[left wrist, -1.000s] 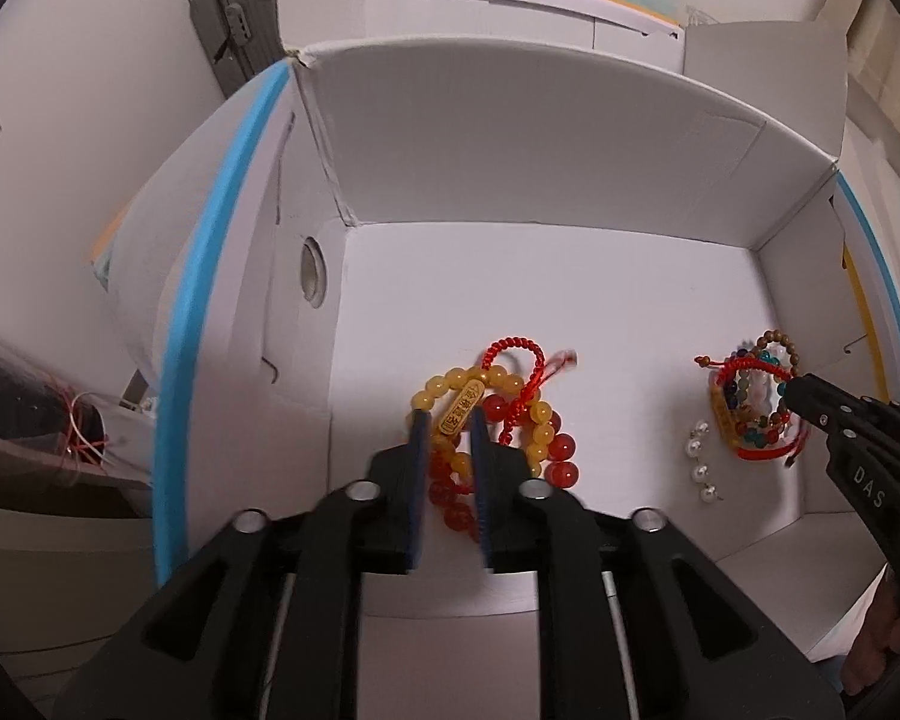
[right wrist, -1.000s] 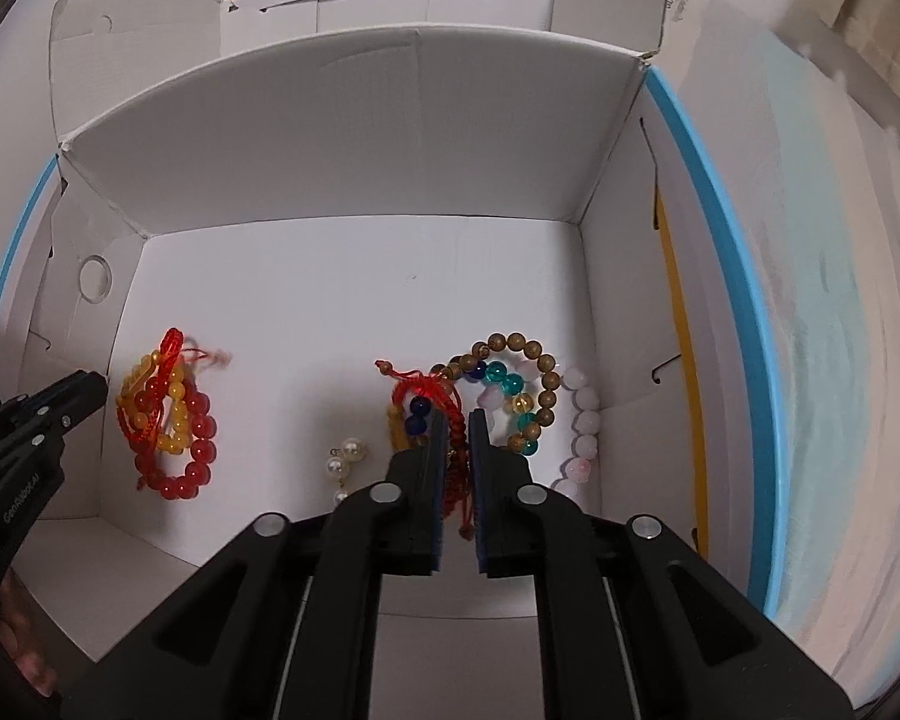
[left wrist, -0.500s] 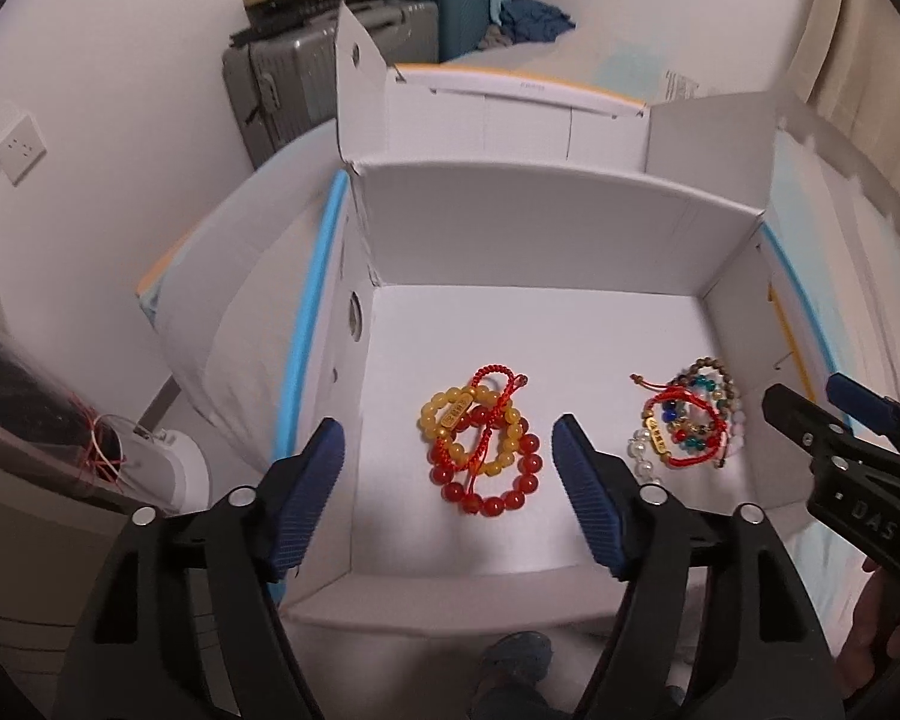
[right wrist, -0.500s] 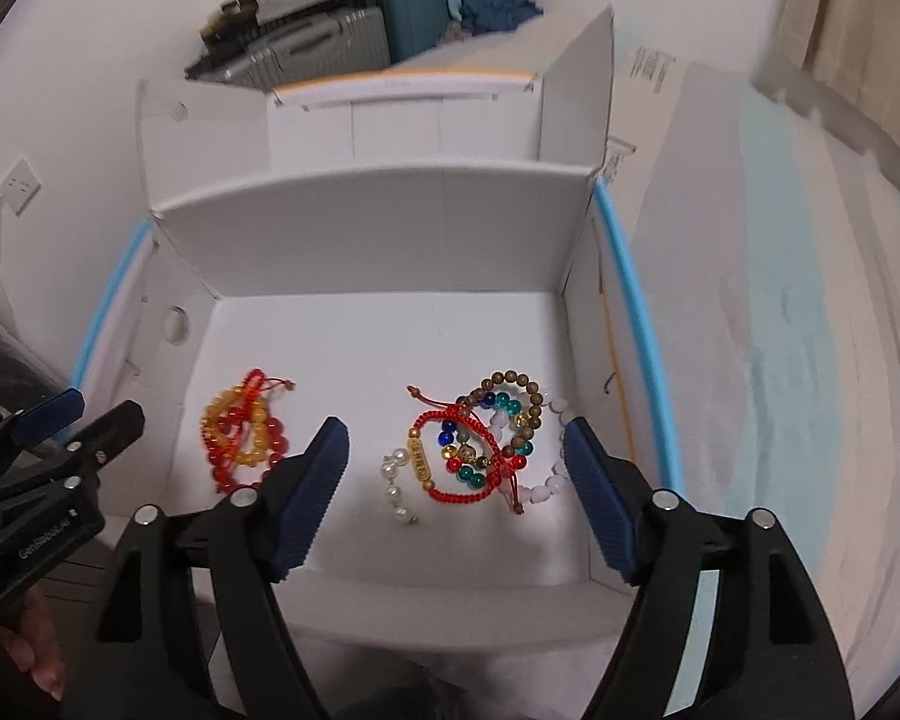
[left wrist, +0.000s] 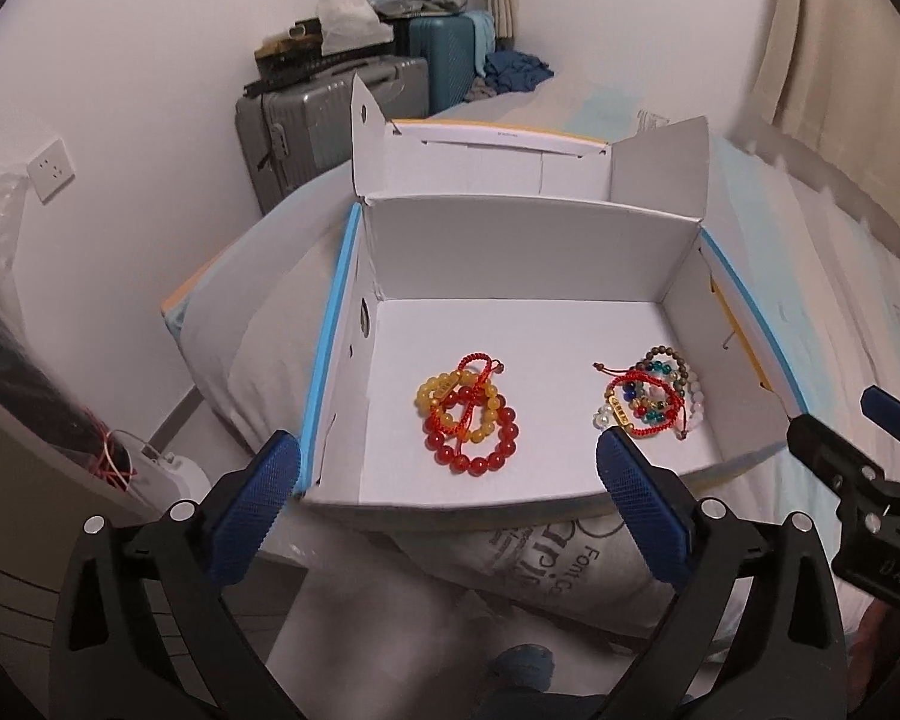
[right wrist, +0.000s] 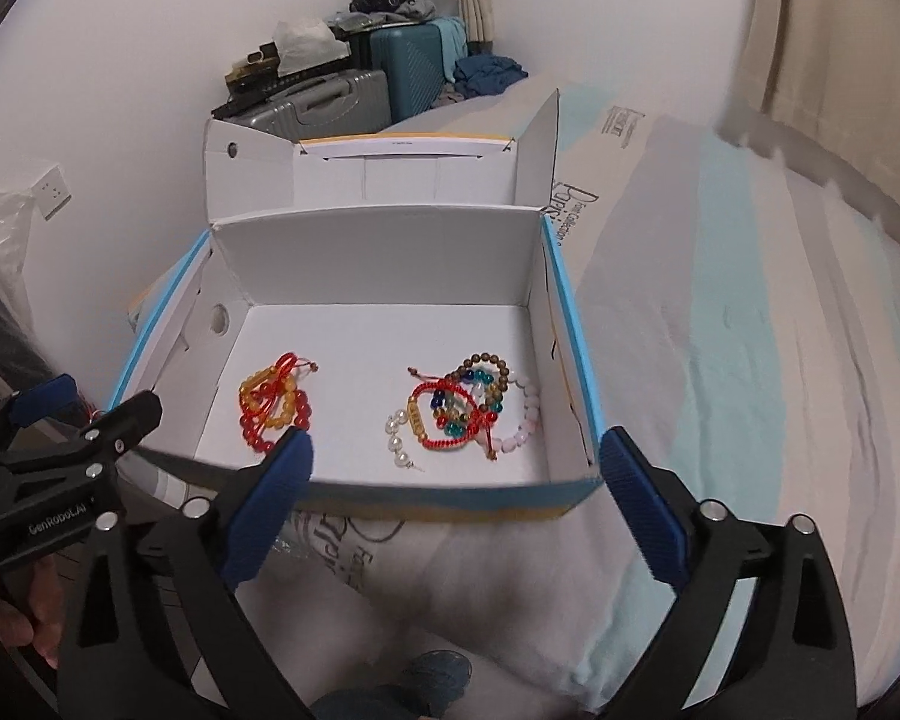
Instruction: Organize jewelry
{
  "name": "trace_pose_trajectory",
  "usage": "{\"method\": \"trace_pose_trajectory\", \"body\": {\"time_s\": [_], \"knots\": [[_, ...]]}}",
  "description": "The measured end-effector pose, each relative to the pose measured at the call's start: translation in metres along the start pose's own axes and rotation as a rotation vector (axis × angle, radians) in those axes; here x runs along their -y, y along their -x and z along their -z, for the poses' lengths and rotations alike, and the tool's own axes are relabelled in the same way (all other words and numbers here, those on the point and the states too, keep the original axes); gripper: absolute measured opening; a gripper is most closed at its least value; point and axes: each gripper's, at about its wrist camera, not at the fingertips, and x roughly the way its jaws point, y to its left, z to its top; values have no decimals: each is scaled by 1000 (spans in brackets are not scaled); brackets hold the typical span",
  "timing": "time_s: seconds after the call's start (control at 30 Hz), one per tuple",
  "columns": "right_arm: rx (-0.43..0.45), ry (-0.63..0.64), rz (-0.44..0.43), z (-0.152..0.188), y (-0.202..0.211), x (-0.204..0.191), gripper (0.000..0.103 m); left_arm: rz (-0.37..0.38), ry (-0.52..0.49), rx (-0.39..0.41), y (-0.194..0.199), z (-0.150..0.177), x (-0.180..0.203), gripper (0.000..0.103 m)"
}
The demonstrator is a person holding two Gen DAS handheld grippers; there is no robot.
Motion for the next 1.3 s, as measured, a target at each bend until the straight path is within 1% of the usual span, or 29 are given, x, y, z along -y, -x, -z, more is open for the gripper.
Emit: {"method": "trace_pose_trajectory", "body": {"time_s": [0.2, 0.47, 0.53, 0.87, 1.03, 1.17, 1.3], "knots": [[34, -5, 11, 19, 11, -1, 95, -6, -24, 33, 11, 20, 2, 97], [36, -16, 14, 32, 15, 1, 95, -5, -23, 46, 15, 37, 3, 97], [33, -12, 14, 34, 15, 1, 95, 4, -27, 39, 14, 38, 2, 97], [29, -19, 7, 36, 13, 2, 95, -23, -7, 27, 10, 39, -1, 97], [29, -17, 10, 36, 12, 2, 95, 37, 39, 7, 9, 36, -4, 97], [30, -17, 8, 36, 12, 3, 95, 1, 18, 27, 10, 36, 1, 97], [26, -19, 8, 37, 12, 4, 95, 29, 30, 30, 11, 36, 1, 97]]}}
